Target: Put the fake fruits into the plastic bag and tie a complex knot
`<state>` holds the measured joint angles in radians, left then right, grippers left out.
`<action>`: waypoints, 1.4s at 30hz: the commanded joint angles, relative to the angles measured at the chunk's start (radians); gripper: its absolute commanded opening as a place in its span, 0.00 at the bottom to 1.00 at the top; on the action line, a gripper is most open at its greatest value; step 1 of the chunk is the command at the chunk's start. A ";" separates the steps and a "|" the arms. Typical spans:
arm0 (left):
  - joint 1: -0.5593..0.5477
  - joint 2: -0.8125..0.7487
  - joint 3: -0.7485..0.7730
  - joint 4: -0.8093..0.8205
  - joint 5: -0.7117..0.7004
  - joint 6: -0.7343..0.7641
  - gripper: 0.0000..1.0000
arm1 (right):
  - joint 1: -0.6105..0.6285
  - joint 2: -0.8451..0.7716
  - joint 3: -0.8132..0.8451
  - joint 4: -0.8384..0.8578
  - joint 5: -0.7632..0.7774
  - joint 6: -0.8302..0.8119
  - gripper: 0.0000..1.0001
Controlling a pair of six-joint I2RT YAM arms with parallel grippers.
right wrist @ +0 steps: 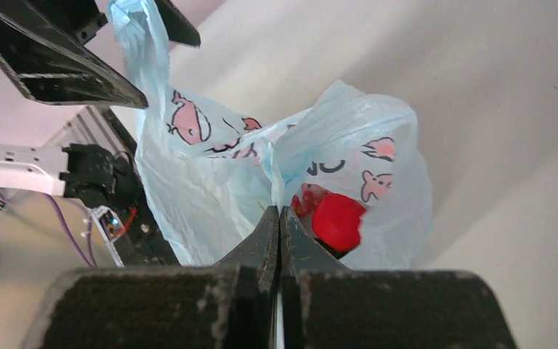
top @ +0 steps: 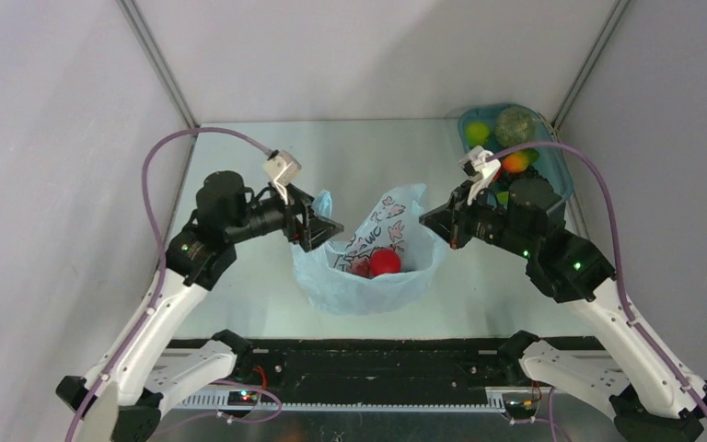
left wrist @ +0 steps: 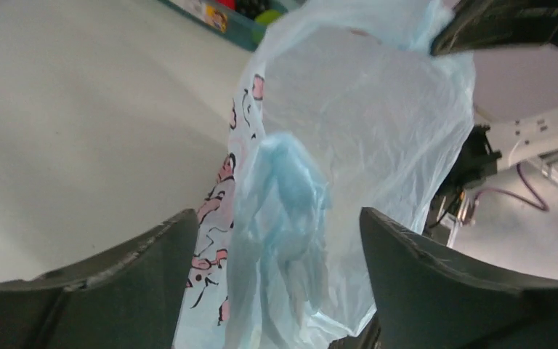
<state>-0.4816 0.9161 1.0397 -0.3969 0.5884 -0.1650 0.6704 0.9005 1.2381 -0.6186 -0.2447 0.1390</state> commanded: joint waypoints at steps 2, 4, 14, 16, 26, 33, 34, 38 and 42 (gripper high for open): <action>0.005 -0.040 0.163 -0.001 -0.103 0.083 0.98 | -0.023 -0.093 -0.146 0.338 -0.117 0.123 0.00; 0.000 -0.023 0.216 0.062 -0.098 0.048 0.99 | -0.025 -0.104 -0.189 0.418 -0.146 0.147 0.00; -0.185 0.154 0.335 0.264 -0.015 -0.151 0.99 | -0.026 -0.156 -0.352 0.716 -0.172 0.234 0.00; -0.202 0.194 0.338 0.298 0.010 -0.190 0.98 | -0.025 -0.155 -0.364 0.736 -0.173 0.239 0.00; -0.237 0.310 0.352 0.309 0.038 -0.260 0.82 | -0.026 -0.144 -0.377 0.762 -0.188 0.243 0.00; -0.258 0.343 0.351 0.314 0.066 -0.278 0.77 | -0.028 -0.131 -0.377 0.766 -0.192 0.243 0.00; -0.260 0.349 0.351 0.313 0.070 -0.279 0.76 | -0.028 -0.131 -0.377 0.767 -0.192 0.243 0.00; -0.268 0.365 0.352 0.311 0.087 -0.287 0.71 | -0.027 -0.129 -0.378 0.767 -0.190 0.241 0.00; -0.282 0.381 0.358 0.306 0.102 -0.288 0.63 | -0.027 -0.125 -0.378 0.767 -0.189 0.241 0.00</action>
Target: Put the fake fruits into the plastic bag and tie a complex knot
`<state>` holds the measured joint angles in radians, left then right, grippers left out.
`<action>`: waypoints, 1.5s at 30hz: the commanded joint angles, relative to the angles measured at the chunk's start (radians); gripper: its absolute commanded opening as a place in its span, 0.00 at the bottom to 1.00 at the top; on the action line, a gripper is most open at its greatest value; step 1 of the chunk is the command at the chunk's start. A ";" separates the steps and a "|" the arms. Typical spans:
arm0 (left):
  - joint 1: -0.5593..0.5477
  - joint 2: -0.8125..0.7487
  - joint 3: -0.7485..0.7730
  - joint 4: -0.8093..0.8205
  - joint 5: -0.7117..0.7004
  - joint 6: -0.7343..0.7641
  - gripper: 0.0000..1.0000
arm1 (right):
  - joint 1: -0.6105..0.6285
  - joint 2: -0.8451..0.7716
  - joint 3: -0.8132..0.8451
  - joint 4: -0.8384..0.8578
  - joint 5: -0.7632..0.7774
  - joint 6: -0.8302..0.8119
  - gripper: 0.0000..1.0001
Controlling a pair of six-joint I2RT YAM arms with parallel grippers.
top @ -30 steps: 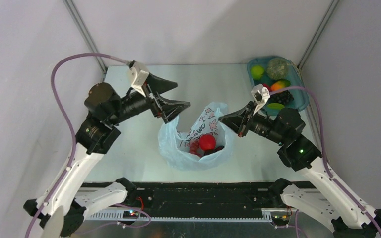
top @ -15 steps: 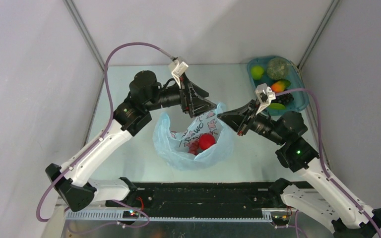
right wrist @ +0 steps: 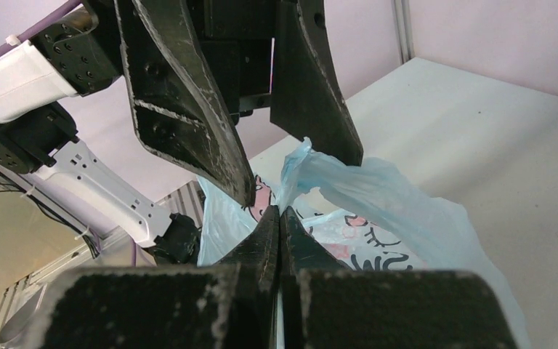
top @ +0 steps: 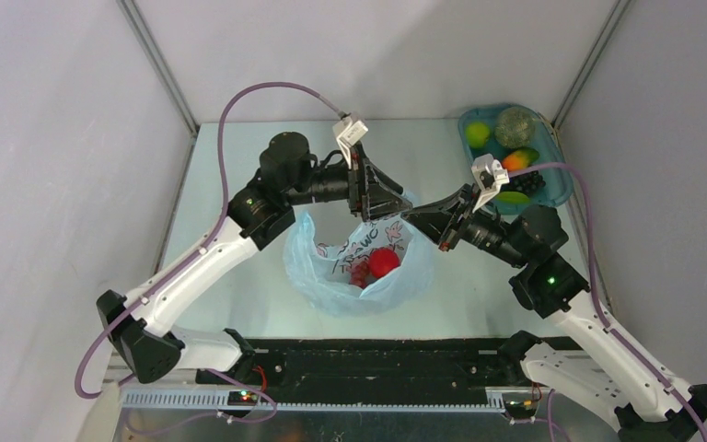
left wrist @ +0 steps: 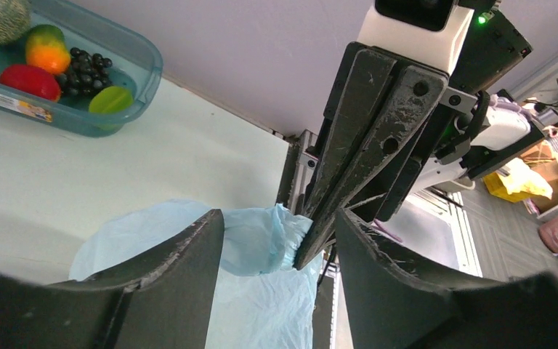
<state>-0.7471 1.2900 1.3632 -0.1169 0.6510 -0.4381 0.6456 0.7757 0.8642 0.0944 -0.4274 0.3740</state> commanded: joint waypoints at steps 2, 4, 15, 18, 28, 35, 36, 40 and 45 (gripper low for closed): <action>-0.020 0.011 0.033 0.024 0.045 -0.017 0.57 | -0.003 -0.001 -0.004 0.053 -0.005 0.006 0.00; -0.020 0.013 0.032 0.027 0.050 -0.021 0.48 | -0.003 -0.001 -0.004 0.052 -0.003 0.005 0.00; -0.020 0.010 0.067 -0.028 0.041 0.025 0.01 | -0.006 -0.018 -0.003 -0.014 0.012 -0.059 0.06; -0.018 0.019 0.104 -0.110 0.040 0.080 0.00 | -0.035 -0.053 -0.002 -0.055 -0.001 -0.114 0.33; -0.012 0.093 0.238 -0.287 0.122 0.172 0.00 | -0.126 -0.110 0.014 -0.350 -0.148 -0.402 0.99; -0.011 0.125 0.302 -0.395 0.186 0.235 0.00 | -0.126 -0.131 -0.067 -0.198 -0.063 -0.545 0.99; -0.011 0.128 0.305 -0.401 0.190 0.238 0.00 | -0.126 -0.133 -0.088 -0.136 -0.063 -0.551 1.00; -0.012 0.139 0.323 -0.426 0.219 0.250 0.00 | -0.127 -0.096 -0.109 -0.018 -0.094 -0.588 0.99; -0.011 0.152 0.326 -0.436 0.240 0.254 0.00 | -0.129 -0.030 -0.109 0.091 -0.165 -0.600 0.99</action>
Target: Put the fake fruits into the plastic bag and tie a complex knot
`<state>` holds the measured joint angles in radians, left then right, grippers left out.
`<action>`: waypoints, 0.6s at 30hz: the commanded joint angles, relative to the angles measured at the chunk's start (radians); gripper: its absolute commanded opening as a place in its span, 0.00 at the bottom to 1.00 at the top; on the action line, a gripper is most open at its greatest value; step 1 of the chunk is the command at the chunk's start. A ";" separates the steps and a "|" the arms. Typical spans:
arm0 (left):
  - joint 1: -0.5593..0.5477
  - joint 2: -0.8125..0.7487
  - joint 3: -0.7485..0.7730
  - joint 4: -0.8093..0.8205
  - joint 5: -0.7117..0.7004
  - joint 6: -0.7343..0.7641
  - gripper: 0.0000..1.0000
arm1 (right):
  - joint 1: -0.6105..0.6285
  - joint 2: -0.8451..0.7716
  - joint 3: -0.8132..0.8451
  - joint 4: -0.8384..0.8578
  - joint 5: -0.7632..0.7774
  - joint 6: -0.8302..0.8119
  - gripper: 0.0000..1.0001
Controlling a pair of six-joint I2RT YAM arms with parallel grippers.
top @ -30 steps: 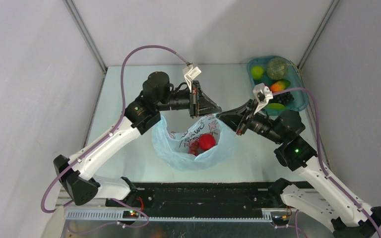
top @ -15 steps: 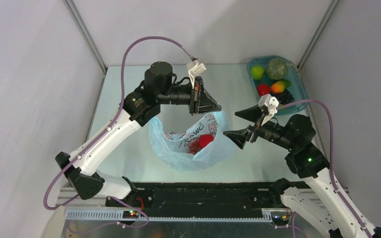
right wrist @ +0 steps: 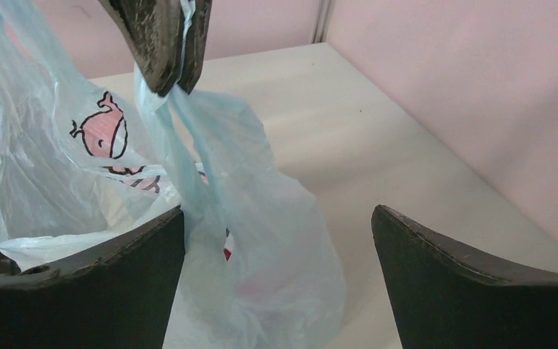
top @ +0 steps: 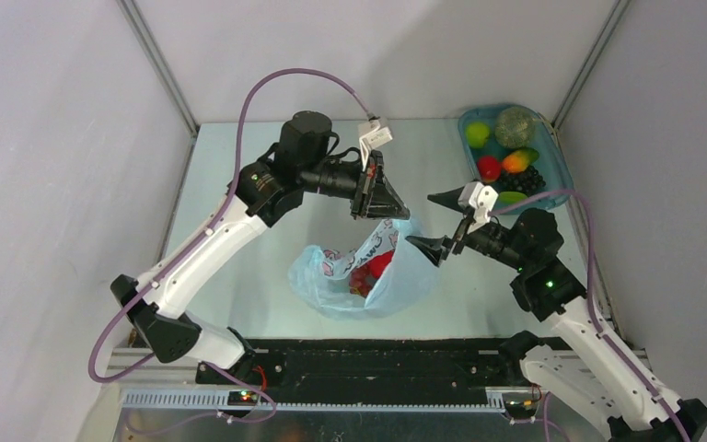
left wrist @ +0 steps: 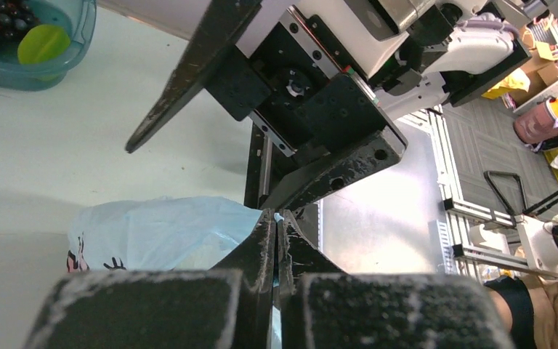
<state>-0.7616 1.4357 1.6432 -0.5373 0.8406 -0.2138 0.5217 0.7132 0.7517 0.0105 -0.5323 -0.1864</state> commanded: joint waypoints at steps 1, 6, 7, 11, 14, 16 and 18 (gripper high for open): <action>0.004 0.008 0.049 -0.019 0.055 0.033 0.00 | -0.006 0.040 0.004 0.190 -0.074 -0.038 0.99; 0.004 0.025 0.066 -0.034 0.068 0.039 0.00 | -0.009 0.107 0.042 0.217 -0.176 -0.030 0.99; 0.004 0.026 0.071 -0.035 0.069 0.039 0.00 | -0.010 0.117 0.047 0.215 -0.202 -0.029 0.97; 0.003 0.037 0.084 -0.040 0.074 0.042 0.00 | -0.010 0.157 0.067 0.206 -0.261 -0.010 0.82; 0.003 0.043 0.091 -0.046 0.070 0.045 0.00 | -0.012 0.165 0.067 0.205 -0.272 0.002 0.59; 0.004 0.041 0.091 -0.049 0.065 0.049 0.00 | -0.014 0.165 0.067 0.197 -0.272 0.010 0.45; 0.003 0.037 0.092 -0.053 0.057 0.056 0.00 | -0.015 0.162 0.067 0.189 -0.275 0.026 0.32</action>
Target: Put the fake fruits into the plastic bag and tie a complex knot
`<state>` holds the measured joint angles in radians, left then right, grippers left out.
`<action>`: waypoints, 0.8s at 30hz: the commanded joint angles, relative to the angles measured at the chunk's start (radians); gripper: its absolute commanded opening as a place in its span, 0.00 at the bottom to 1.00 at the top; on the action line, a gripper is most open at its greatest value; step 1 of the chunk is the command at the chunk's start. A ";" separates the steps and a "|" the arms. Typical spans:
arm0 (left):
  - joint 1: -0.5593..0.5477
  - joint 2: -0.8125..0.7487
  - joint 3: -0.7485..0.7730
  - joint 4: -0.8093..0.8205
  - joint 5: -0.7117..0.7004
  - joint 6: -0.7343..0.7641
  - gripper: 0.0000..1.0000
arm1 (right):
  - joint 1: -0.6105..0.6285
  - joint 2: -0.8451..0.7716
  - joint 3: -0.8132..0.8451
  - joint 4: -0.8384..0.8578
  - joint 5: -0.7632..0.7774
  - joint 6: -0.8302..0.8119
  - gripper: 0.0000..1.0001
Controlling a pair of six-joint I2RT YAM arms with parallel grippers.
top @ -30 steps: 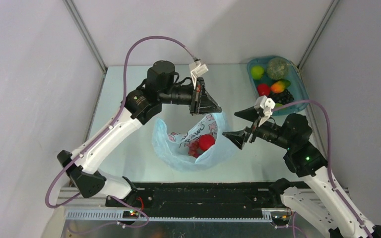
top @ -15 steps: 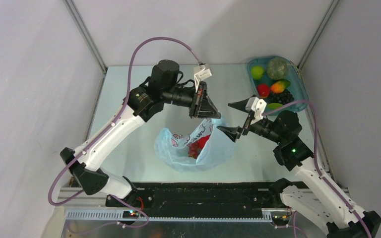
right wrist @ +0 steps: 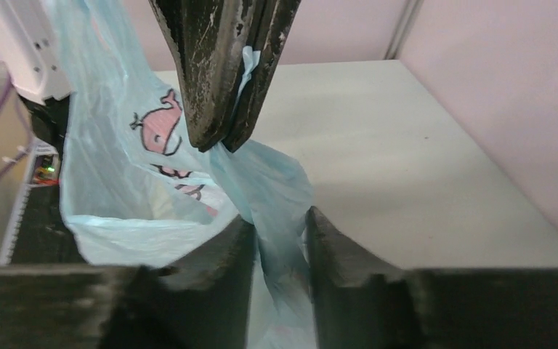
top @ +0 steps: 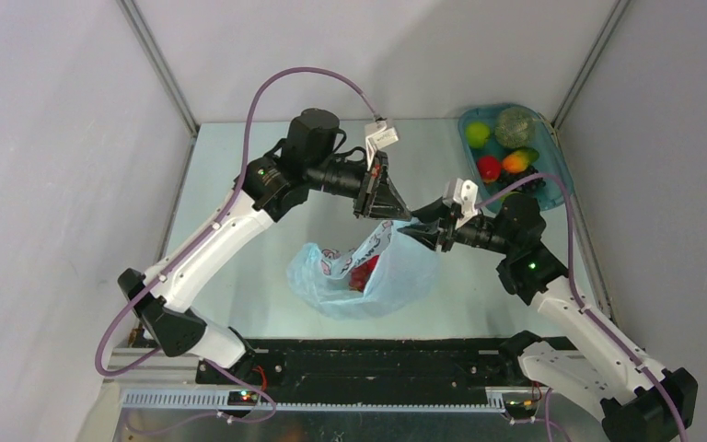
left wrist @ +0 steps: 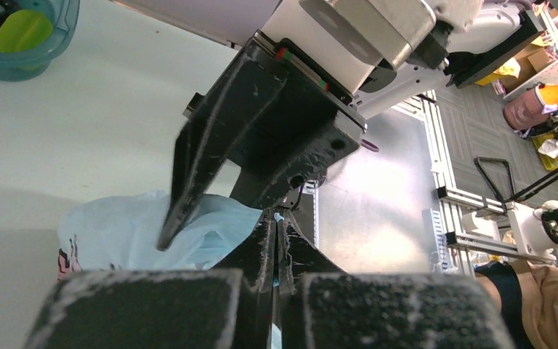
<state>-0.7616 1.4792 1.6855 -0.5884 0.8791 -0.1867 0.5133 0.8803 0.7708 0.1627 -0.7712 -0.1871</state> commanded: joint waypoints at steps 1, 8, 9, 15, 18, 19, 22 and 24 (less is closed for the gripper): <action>0.003 -0.008 0.049 -0.003 0.011 0.035 0.00 | -0.007 -0.006 0.048 0.031 -0.035 0.039 0.23; 0.011 -0.036 0.046 -0.012 -0.104 0.068 0.49 | -0.009 -0.029 0.048 -0.028 0.035 0.085 0.00; 0.013 -0.051 0.043 -0.012 -0.138 0.074 0.60 | -0.010 -0.036 0.045 -0.037 0.054 0.085 0.00; 0.106 -0.204 -0.079 0.082 -0.212 0.062 0.99 | -0.033 -0.073 0.011 -0.007 0.086 0.111 0.00; 0.193 -0.301 -0.165 0.103 -0.185 0.044 0.99 | -0.051 -0.074 0.010 -0.009 0.081 0.121 0.00; 0.208 -0.321 -0.180 0.104 -0.173 0.043 0.99 | -0.060 -0.074 0.010 -0.009 0.079 0.122 0.00; 0.273 -0.419 -0.262 0.099 -0.163 0.059 0.99 | -0.078 -0.067 0.010 -0.004 0.069 0.133 0.00; 0.305 -0.483 -0.308 0.089 -0.172 0.079 0.99 | -0.090 -0.065 0.010 0.000 0.064 0.139 0.00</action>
<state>-0.5049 1.0966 1.4445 -0.5213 0.7021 -0.1303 0.4446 0.8158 0.7738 0.1249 -0.7074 -0.0757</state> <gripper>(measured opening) 0.994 0.009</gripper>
